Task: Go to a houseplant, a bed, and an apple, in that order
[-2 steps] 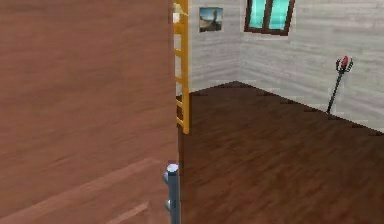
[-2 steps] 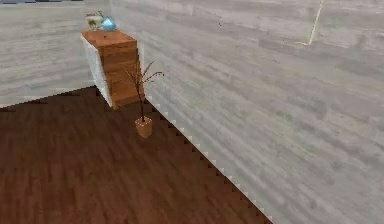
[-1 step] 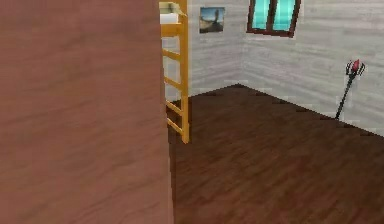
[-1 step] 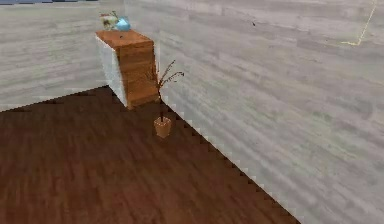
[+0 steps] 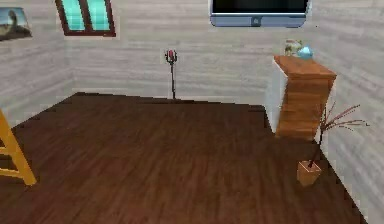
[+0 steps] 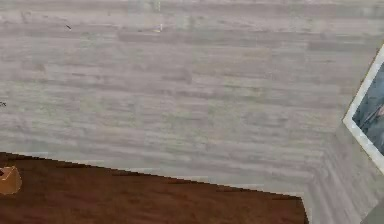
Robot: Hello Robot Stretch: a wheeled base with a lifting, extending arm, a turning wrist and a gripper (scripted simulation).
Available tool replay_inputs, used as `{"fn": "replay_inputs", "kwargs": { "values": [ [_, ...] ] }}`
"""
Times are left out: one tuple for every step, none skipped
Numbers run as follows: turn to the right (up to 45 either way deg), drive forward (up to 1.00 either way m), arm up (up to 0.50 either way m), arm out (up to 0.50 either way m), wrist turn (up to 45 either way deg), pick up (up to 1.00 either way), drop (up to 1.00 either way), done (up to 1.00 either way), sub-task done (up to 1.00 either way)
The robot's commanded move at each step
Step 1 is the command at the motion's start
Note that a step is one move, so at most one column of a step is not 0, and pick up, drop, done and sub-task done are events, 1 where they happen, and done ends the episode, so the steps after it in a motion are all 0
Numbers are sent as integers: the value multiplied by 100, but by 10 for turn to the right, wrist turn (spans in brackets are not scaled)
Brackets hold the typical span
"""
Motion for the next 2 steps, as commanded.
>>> {"fn": "replay_inputs", "kwargs": {
  "values": [
    [450, 0, 0, 0, 0, 0, 0, 0, 0],
    [330, 0, 0, 0, 0, 0, 0, 0, 0]
  ]
}}
